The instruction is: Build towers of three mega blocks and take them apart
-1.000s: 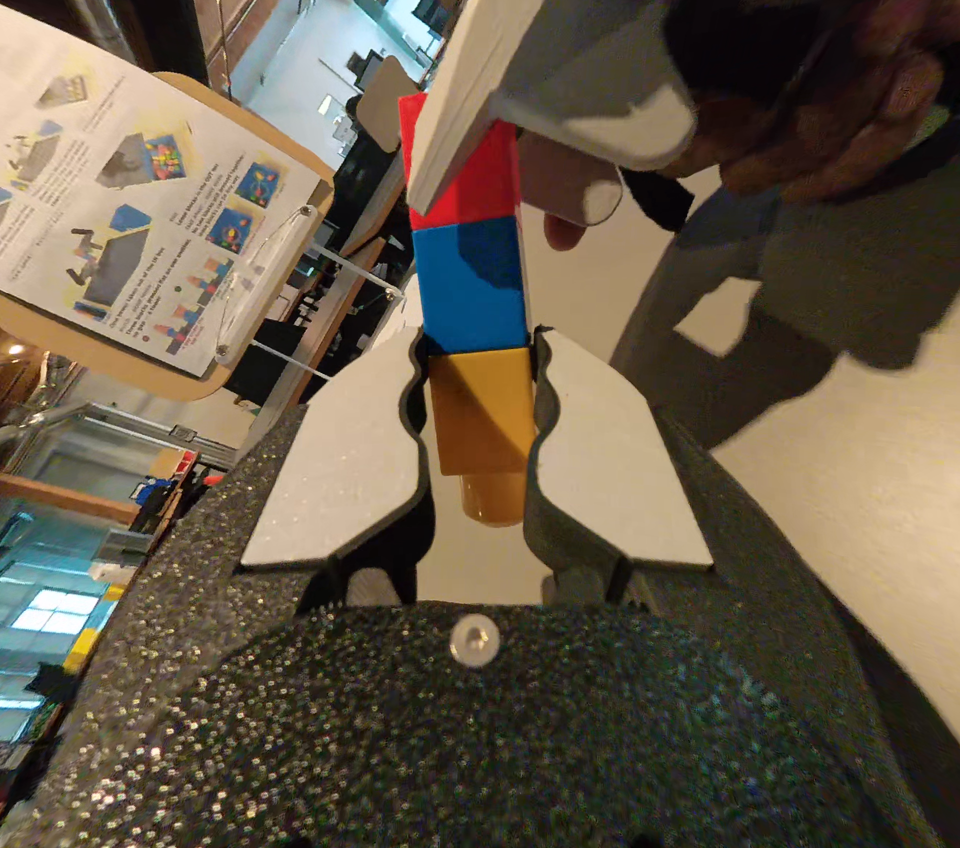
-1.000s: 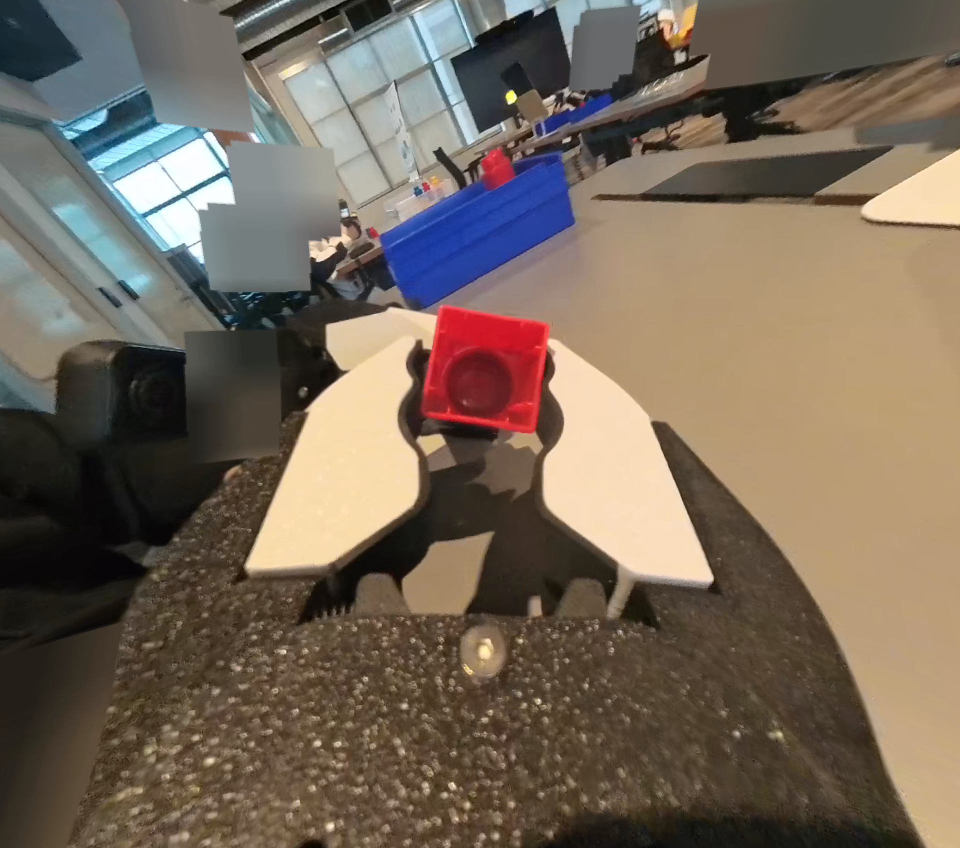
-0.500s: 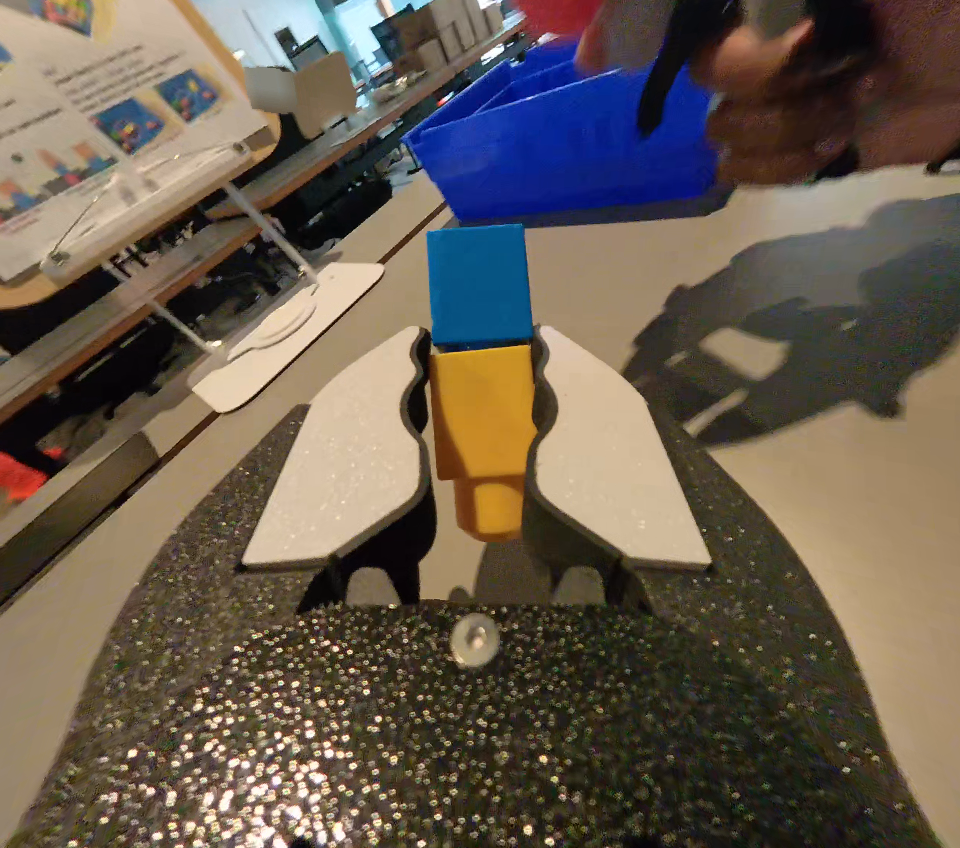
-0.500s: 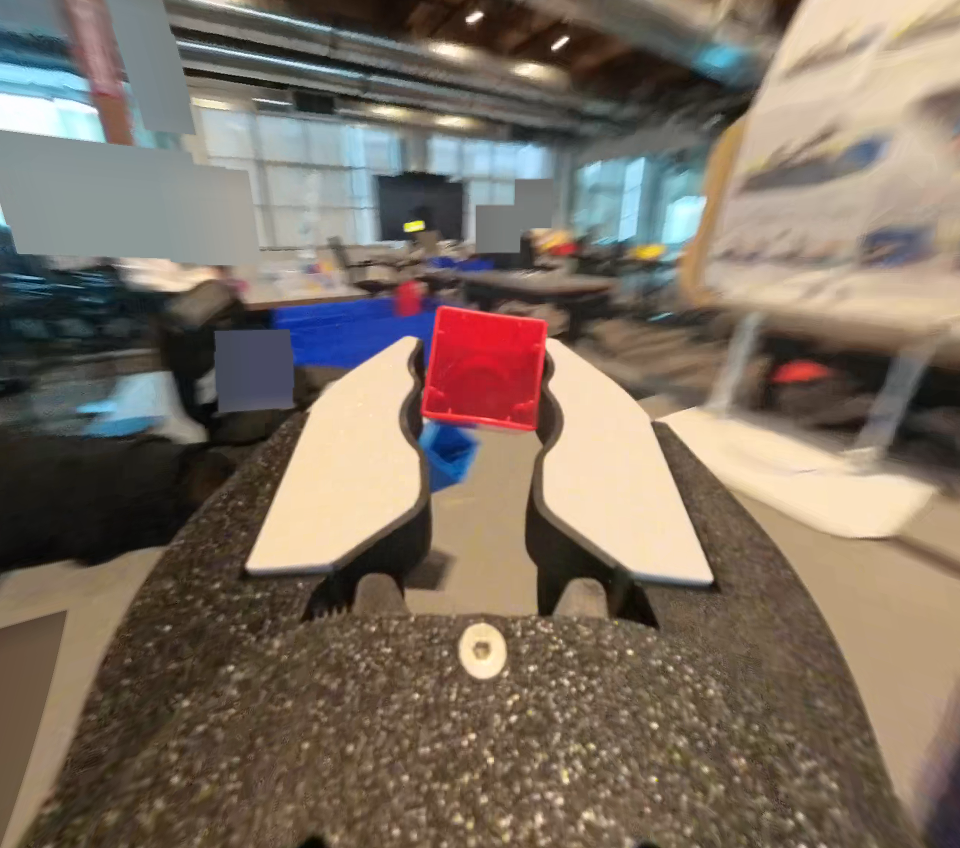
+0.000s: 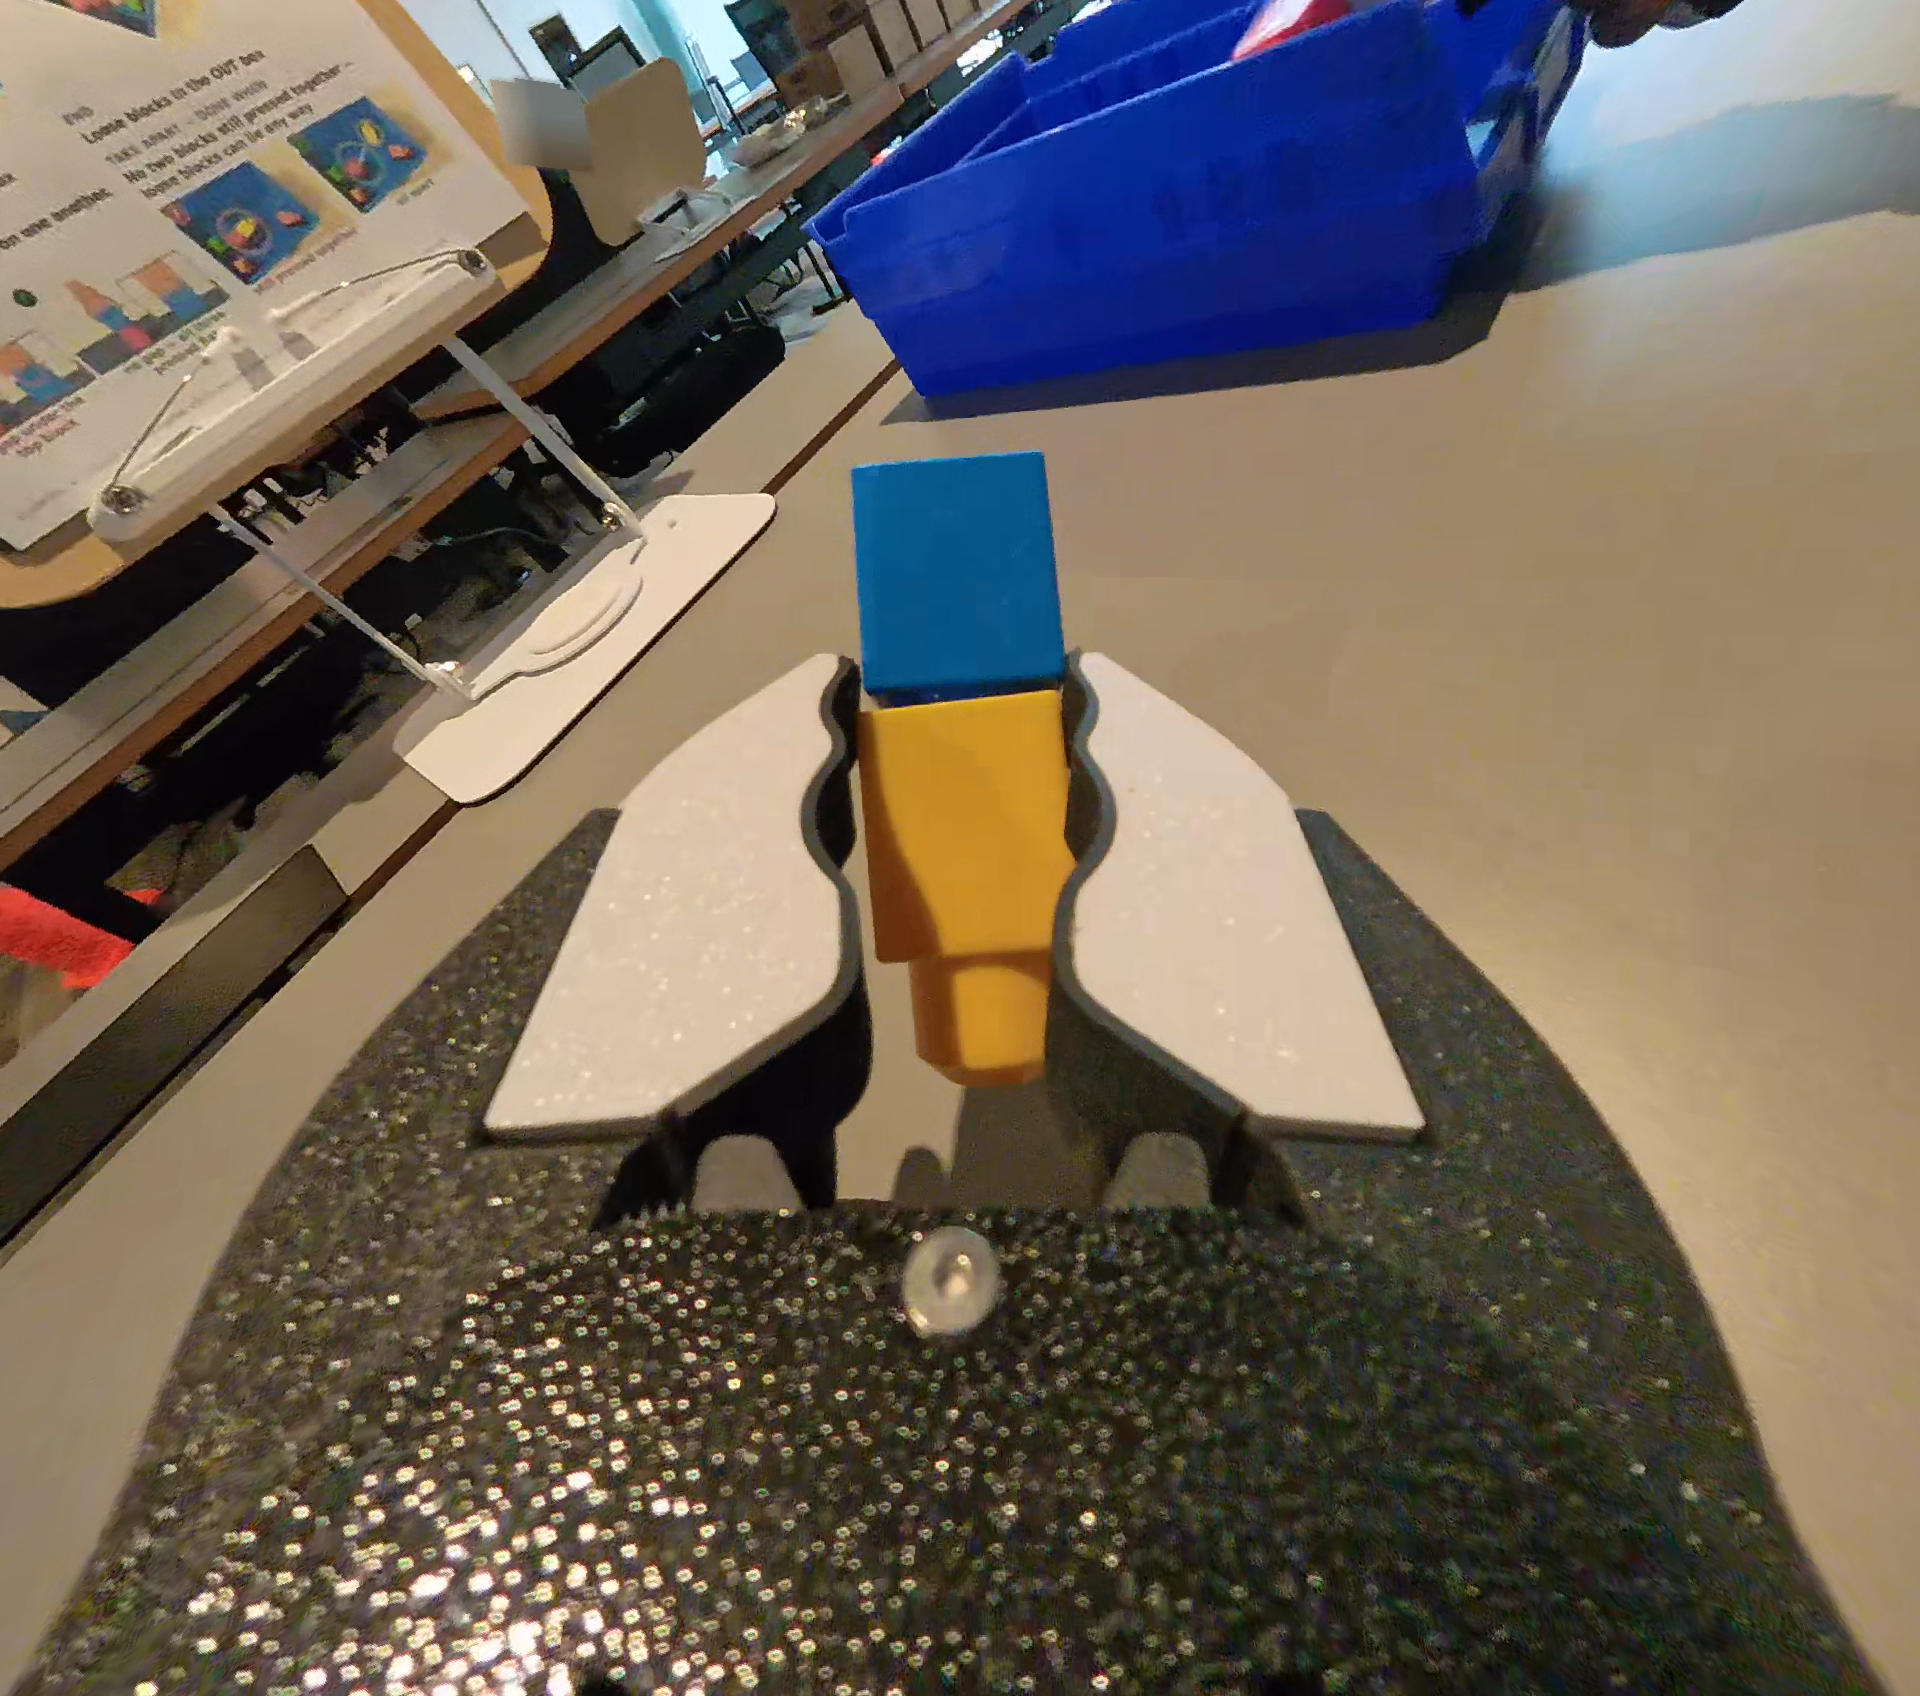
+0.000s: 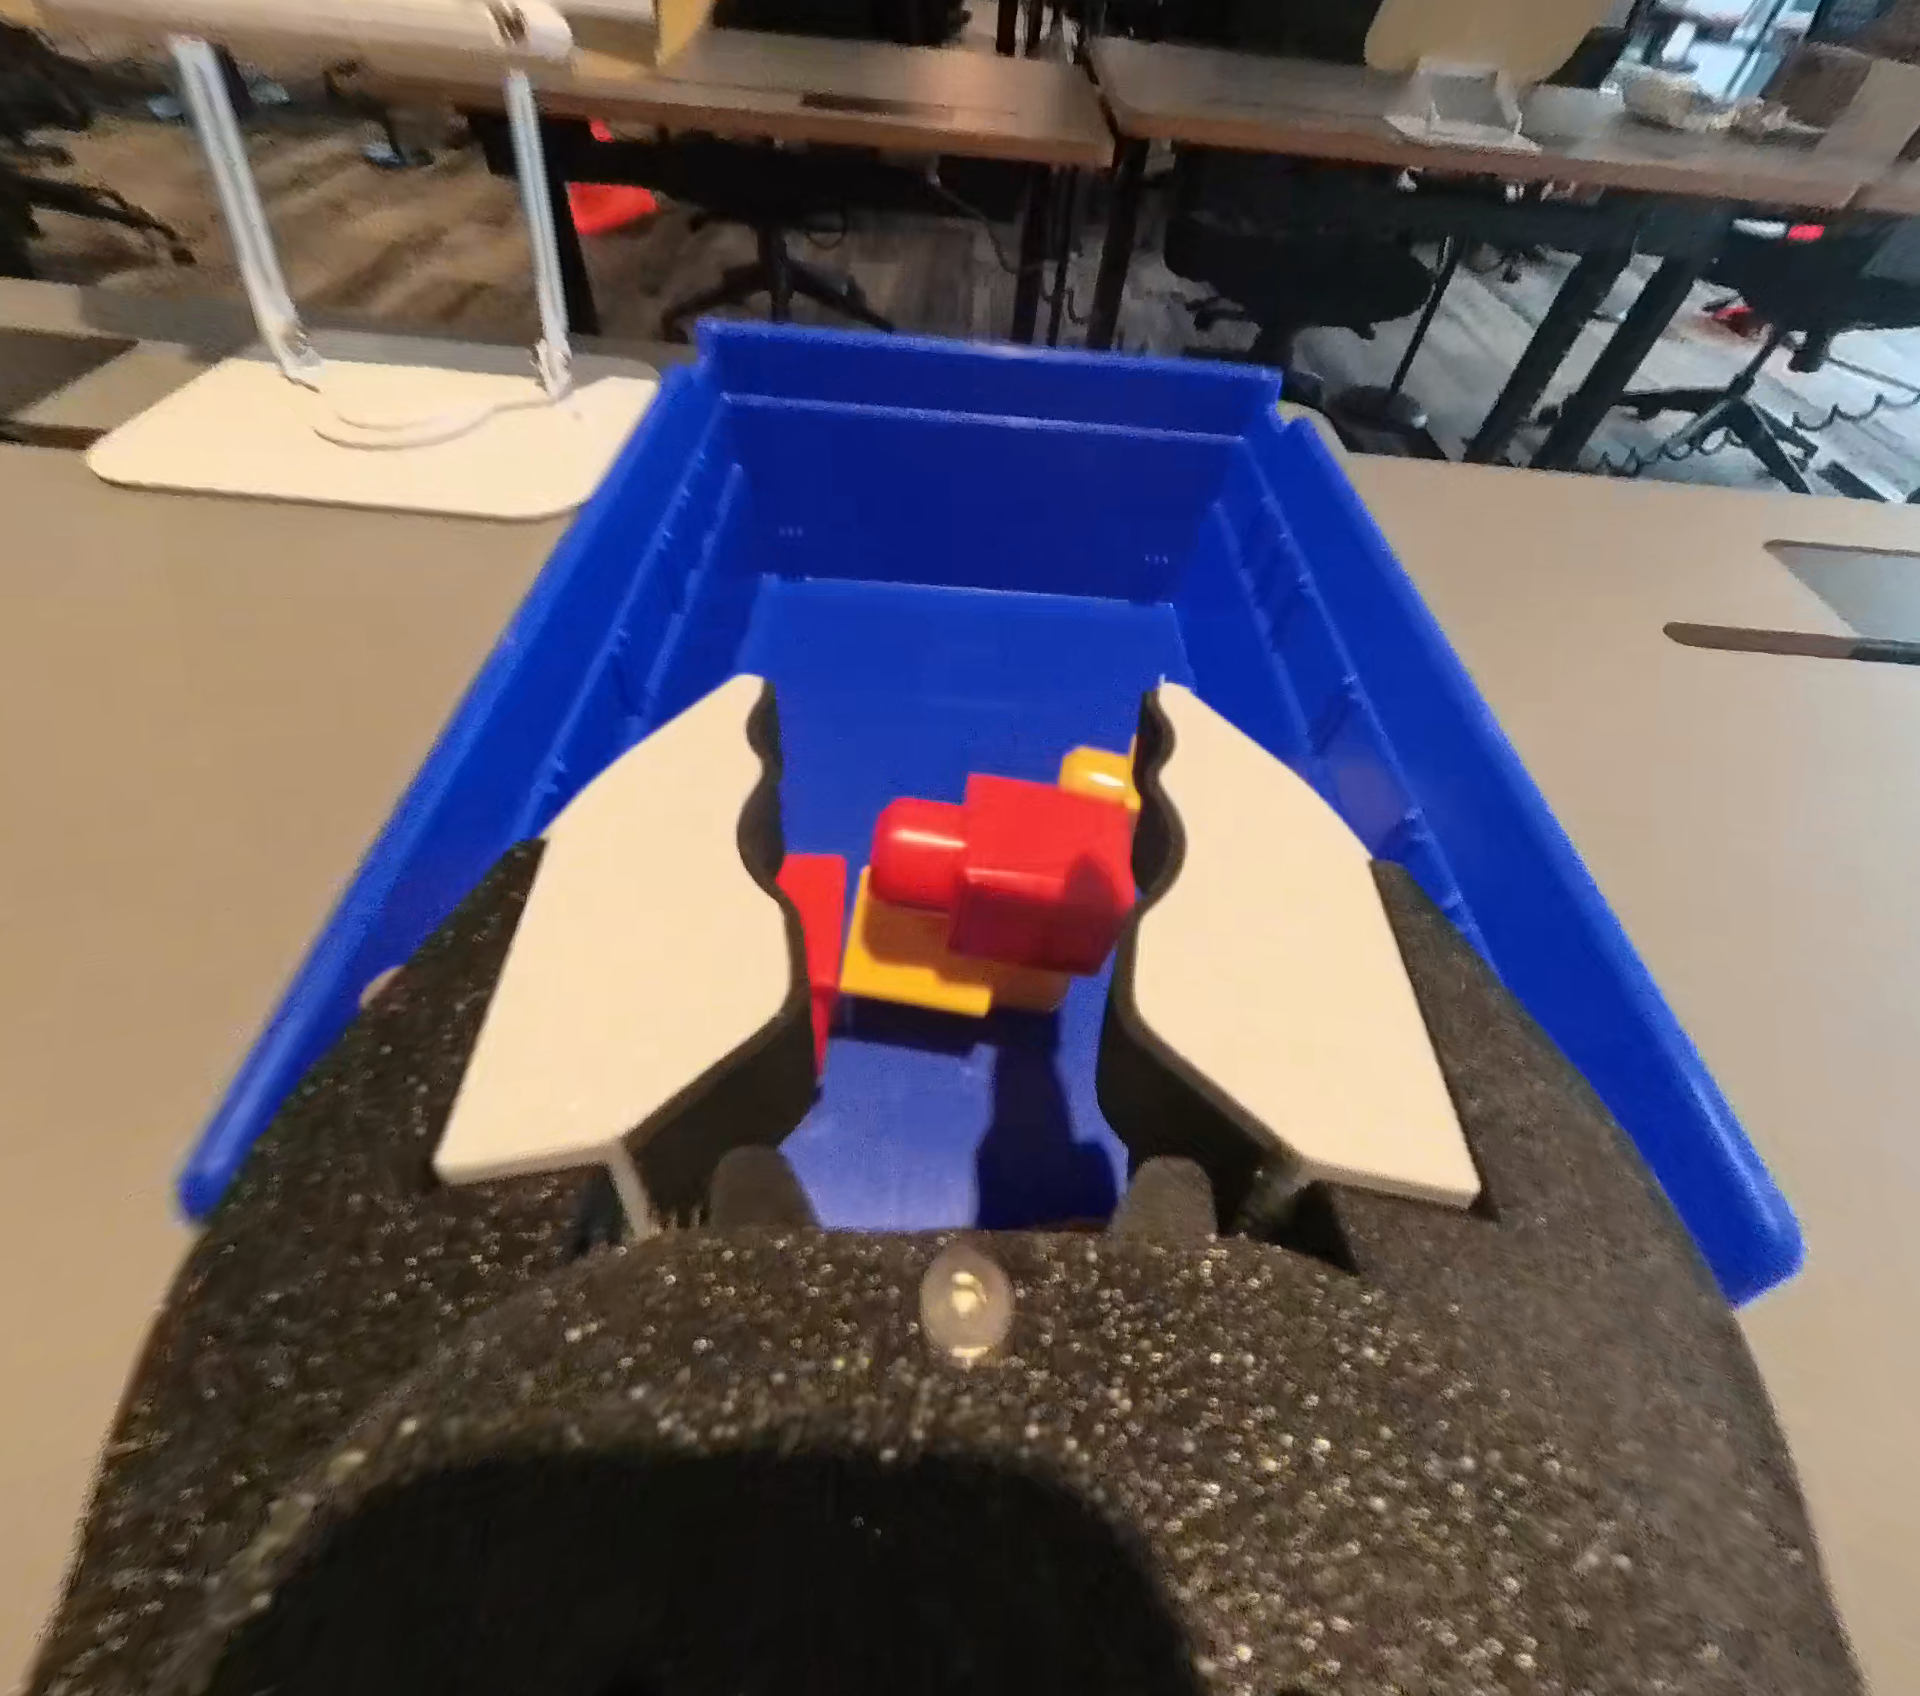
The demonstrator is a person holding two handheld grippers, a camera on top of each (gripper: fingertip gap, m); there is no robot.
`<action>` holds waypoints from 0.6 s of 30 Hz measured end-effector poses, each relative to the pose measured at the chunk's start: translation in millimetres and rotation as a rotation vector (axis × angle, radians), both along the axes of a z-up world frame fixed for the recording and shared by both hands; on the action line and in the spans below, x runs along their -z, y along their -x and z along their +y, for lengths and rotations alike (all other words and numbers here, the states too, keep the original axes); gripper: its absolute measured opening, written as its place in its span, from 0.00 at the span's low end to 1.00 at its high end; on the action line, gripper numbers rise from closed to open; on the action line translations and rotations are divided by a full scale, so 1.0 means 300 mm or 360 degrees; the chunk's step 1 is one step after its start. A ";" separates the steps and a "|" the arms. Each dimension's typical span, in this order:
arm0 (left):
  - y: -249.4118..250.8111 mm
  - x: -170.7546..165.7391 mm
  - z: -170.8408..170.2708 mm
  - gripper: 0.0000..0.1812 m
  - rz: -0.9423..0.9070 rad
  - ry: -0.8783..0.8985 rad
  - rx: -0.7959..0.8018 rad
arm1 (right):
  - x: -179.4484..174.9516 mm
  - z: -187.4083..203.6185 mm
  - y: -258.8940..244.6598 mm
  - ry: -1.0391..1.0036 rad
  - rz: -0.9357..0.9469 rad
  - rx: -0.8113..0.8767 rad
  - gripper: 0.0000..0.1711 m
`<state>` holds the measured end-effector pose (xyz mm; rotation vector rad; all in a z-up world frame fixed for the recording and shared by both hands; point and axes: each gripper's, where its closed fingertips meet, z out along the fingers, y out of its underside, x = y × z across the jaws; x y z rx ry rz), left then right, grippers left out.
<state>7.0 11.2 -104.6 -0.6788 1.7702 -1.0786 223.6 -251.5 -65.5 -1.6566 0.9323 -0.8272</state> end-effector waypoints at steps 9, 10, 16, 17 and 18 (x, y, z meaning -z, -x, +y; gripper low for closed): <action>0.010 -0.010 -0.042 0.20 -0.0114 -0.0165 0.0031 | -0.182 0.496 0.516 -0.0363 -0.0241 -0.1305 0.28; 0.014 -0.015 -0.054 0.20 -0.0148 -0.0208 0.0037 | -0.148 0.560 0.589 -0.0328 -0.0149 -0.1456 0.28; 0.043 -0.032 -0.119 0.20 -0.0329 -0.0459 0.0093 | 0.079 0.749 0.774 -0.0035 0.0297 -0.1732 0.30; 0.050 -0.031 -0.132 0.20 -0.0349 -0.0486 0.0125 | 0.099 0.757 0.783 -0.0040 0.0361 -0.1749 0.29; 0.057 -0.027 -0.145 0.20 -0.0359 -0.0504 0.0160 | 0.107 0.762 0.794 -0.0070 0.0410 -0.1780 0.28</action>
